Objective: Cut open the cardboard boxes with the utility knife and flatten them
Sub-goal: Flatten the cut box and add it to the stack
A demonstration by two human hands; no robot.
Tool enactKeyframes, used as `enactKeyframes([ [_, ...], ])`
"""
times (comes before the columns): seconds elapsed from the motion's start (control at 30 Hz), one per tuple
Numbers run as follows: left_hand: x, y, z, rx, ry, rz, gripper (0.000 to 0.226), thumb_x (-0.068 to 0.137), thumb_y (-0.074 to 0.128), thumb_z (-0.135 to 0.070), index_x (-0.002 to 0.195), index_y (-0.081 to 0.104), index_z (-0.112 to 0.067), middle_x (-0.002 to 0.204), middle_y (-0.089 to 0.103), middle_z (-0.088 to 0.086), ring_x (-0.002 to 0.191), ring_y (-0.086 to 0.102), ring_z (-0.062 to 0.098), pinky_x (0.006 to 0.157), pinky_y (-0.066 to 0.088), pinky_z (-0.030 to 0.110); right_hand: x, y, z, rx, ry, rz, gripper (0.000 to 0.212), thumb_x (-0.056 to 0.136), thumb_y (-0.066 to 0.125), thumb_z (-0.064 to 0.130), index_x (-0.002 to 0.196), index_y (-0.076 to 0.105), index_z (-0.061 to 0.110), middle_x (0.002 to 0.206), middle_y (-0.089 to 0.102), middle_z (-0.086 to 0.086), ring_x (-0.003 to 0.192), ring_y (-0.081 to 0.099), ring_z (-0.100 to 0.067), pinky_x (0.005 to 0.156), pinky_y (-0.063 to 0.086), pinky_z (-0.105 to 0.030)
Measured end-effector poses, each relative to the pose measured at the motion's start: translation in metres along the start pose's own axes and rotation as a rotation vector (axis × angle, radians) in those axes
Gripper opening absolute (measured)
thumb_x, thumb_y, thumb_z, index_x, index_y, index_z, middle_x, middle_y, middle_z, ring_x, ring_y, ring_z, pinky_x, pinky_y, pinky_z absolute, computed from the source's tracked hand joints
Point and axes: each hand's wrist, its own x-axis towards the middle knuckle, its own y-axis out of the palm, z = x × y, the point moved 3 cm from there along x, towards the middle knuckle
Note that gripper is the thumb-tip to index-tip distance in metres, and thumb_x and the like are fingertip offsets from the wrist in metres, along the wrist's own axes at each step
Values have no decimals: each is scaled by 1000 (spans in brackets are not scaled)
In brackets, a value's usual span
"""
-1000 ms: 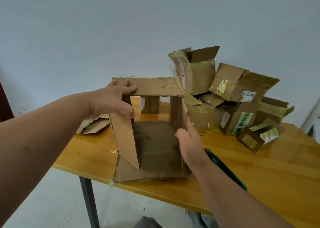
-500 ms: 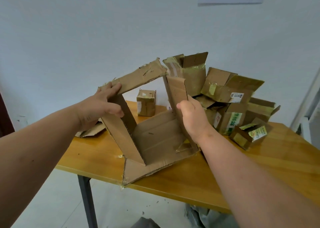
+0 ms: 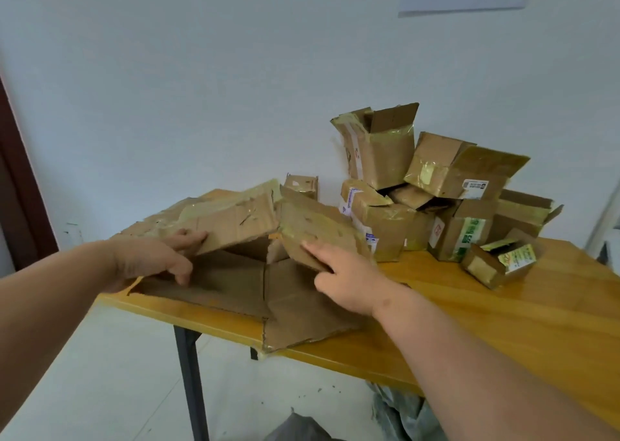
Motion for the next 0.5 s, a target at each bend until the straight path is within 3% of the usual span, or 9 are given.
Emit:
enactKeyframes([
  [0.07, 2, 8, 16, 108, -139, 56, 120, 35, 78, -39, 146, 31, -48, 160, 3, -18, 148, 6, 20, 118, 10, 42, 0, 23, -11, -185, 46, 150, 75, 89, 50, 48, 155, 15, 46, 166, 7, 12, 152, 9, -20, 122, 13, -50],
  [0.17, 13, 24, 36, 228, -203, 53, 127, 36, 76, -72, 149, 29, -39, 161, 9, -12, 148, 7, 19, 120, 9, 41, -6, 55, -27, -286, 103, 324, 88, 83, 46, 77, 155, 5, 48, 166, -7, 14, 153, -6, -18, 121, -1, -57],
  [0.23, 22, 30, 41, 329, -184, -125, 118, 48, 67, -84, 150, 27, -39, 157, 17, -4, 146, 12, 26, 118, 16, 45, -9, 68, -35, -271, 139, 352, 88, 82, 35, 86, 155, 5, 47, 166, -6, 15, 153, -7, -17, 119, -4, -58],
  [0.33, 30, 26, 41, 424, -158, -567, 104, 64, 63, -79, 150, 22, -39, 153, 18, 3, 142, 10, 34, 115, 23, 51, -4, 68, -36, -230, 157, 238, 66, 94, 24, 74, 153, 20, 47, 165, 10, 14, 152, 5, -19, 120, 0, -57],
  [0.43, 35, 13, 40, 107, -117, -765, 102, 73, 55, -79, 153, 15, -31, 156, 25, 10, 141, 24, 37, 112, 30, 53, 1, 63, -37, -261, 147, 161, 52, 100, 29, 60, 150, 31, 42, 161, 27, 11, 148, 21, -20, 120, 10, -53],
  [0.5, 33, 0, 34, -192, -126, -799, 86, 83, 39, -78, 149, 32, -23, 140, 50, 15, 126, 45, 38, 99, 40, 44, 2, 64, -40, -220, 167, 161, 50, 99, 41, 57, 145, 36, 40, 155, 35, 10, 144, 27, -21, 119, 17, -52],
])
